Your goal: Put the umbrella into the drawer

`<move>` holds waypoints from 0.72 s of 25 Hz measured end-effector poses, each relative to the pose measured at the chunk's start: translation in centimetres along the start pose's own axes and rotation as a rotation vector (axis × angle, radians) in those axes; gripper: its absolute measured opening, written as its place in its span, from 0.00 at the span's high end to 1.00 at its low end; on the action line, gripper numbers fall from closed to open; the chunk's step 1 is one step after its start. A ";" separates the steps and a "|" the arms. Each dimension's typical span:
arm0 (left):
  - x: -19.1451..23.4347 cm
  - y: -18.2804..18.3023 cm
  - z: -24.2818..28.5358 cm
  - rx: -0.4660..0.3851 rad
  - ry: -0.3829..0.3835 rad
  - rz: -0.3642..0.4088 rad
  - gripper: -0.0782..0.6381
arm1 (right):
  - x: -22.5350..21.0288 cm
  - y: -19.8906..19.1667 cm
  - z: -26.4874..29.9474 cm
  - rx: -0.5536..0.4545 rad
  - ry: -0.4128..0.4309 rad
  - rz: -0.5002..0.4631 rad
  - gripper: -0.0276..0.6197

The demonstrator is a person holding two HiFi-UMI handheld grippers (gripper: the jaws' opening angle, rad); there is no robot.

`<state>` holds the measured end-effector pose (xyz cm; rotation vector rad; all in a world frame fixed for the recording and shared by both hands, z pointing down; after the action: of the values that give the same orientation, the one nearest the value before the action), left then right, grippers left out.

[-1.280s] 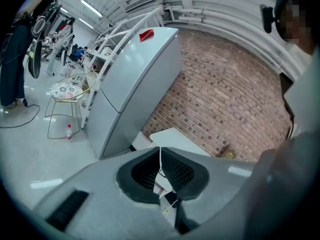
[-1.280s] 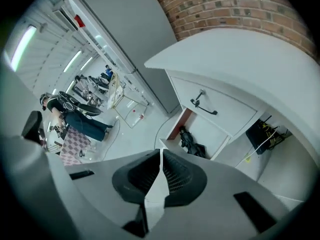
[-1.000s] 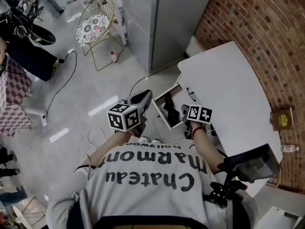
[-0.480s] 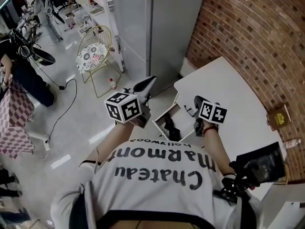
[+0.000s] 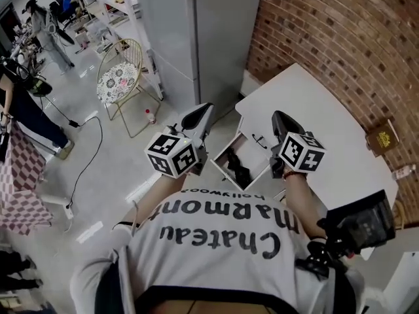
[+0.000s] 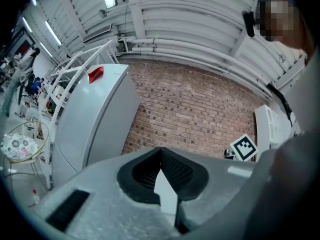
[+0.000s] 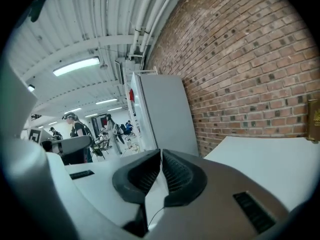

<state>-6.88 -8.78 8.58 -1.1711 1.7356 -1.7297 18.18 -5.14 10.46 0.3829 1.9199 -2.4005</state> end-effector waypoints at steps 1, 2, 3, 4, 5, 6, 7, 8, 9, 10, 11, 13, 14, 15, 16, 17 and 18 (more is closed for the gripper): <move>-0.3 -0.4 -0.1 0.008 0.001 0.003 0.87 | 0.2 -0.2 -0.3 0.002 -0.002 -0.012 0.92; -0.6 -0.9 -0.1 0.019 -0.001 0.001 0.87 | 0.4 -0.4 -0.6 0.006 -0.006 -0.025 0.92; -0.9 -1.3 0.0 0.034 -0.002 -0.003 0.87 | 0.5 -0.6 -0.9 0.010 -0.011 -0.034 0.92; -1.1 -1.7 0.1 0.051 0.000 -0.007 0.87 | 0.5 -0.7 -1.1 0.015 -0.015 -0.039 0.92; -1.4 -2.1 0.2 0.067 0.002 -0.011 0.87 | 0.5 -0.9 -1.3 0.022 -0.018 -0.043 0.92; -1.7 -2.4 0.3 0.081 0.003 -0.016 0.87 | 0.4 -1.0 -1.4 0.030 -0.023 -0.049 0.92; -2.1 -2.7 0.3 0.090 0.005 -0.020 0.87 | 0.2 -1.3 -1.7 0.037 -0.027 -0.055 0.92; -2.5 -3.0 0.2 0.096 0.007 -0.021 0.87 | -0.1 -1.5 -1.9 0.043 -0.030 -0.060 0.92; -3.0 -3.2 0.2 0.097 0.012 -0.019 0.87 | -0.4 -1.7 -2.2 0.045 -0.030 -0.061 0.92; -3.4 -3.3 0.3 0.094 0.020 -0.012 0.87 | -0.8 -1.7 -2.5 0.042 -0.027 -0.056 0.92; -3.9 -3.4 0.5 0.087 0.030 -0.004 0.87 | -1.3 -1.7 -2.7 0.034 -0.019 -0.044 0.92; -4.9 -3.7 0.9 0.073 0.053 0.010 0.87 | -2.2 -1.5 -3.2 0.013 0.007 -0.006 0.92; -5.4 -3.9 1.2 0.072 0.064 0.012 0.87 | -2.7 -1.4 -3.5 0.008 0.019 0.007 0.93; -5.8 -4.2 1.5 0.073 0.073 0.011 0.87 | -3.2 -1.4 -3.7 0.010 0.029 0.011 0.93; -6.3 -4.5 1.7 0.074 0.081 0.006 0.87 | -3.7 -1.4 -3.9 0.021 0.036 0.003 0.93; -6.8 -4.9 1.8 0.074 0.090 -0.002 0.87 | -4.1 -1.6 -4.2 0.036 0.043 -0.012 0.93; -7.4 -5.4 1.8 0.073 0.100 -0.013 0.87 | -4.6 -1.8 -4.5 0.052 0.050 -0.029 0.93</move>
<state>0.10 -3.31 11.60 -1.0834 1.7094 -1.8724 22.99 -0.95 12.29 0.4256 1.8983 -2.4869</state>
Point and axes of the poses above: the fingertips, and each gripper's own axes: z forward along the fingers, x to its left, y out of its top, the point moved 6 cm from there along -z, backward along the fingers, and after that the axes turned 1 degree about -y, right-handed, at the moved point
